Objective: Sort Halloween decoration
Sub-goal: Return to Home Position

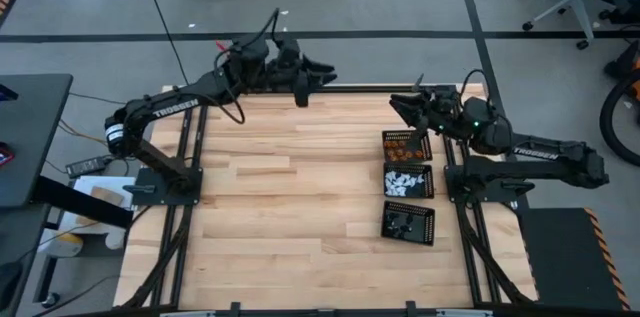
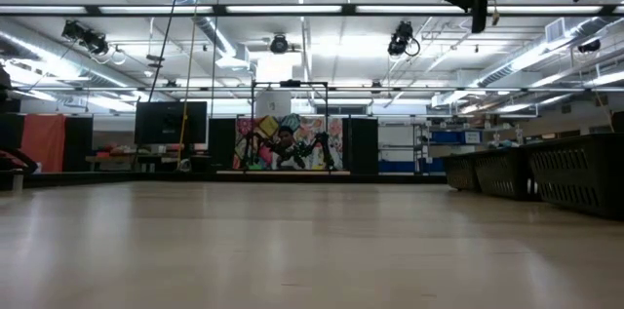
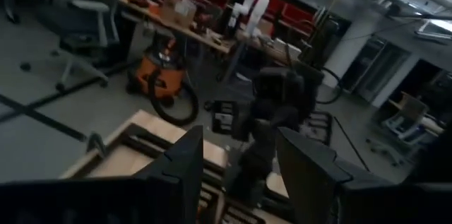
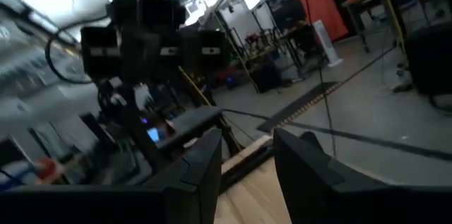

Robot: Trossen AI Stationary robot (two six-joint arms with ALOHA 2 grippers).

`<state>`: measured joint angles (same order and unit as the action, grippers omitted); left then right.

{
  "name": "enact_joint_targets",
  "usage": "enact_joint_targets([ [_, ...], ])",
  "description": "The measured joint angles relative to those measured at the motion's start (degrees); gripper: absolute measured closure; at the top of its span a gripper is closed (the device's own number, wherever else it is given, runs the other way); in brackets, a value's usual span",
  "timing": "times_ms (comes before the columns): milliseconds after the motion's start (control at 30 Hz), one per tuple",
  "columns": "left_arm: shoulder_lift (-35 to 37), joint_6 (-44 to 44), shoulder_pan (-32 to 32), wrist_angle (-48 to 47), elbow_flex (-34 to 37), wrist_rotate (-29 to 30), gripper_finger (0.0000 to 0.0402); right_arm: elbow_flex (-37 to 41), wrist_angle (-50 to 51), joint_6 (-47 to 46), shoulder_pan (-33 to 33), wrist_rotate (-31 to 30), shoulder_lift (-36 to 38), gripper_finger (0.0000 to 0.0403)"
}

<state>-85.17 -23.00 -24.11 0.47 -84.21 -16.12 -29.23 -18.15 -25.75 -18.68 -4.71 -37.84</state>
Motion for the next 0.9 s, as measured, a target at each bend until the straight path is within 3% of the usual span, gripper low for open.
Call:
enact_joint_targets([
  [200,3.0,-2.5,1.2,2.0,5.4,0.6,0.0253,7.5,-4.2,-8.3,-1.9,2.2,6.4,0.0269],
  [367,10.8,-1.9,1.5,2.4,13.5,0.8,0.0267,11.1,1.2,-12.1,-4.3,4.6,13.5,0.0269],
  [700,27.2,-4.0,1.1,10.4,38.5,1.4,0.0285,21.6,2.3,-24.4,-9.2,7.8,26.0,0.0269],
  [900,38.9,-7.6,0.1,18.2,52.6,6.0,0.0285,28.3,2.2,-32.5,-11.0,7.8,30.9,0.0269],
])
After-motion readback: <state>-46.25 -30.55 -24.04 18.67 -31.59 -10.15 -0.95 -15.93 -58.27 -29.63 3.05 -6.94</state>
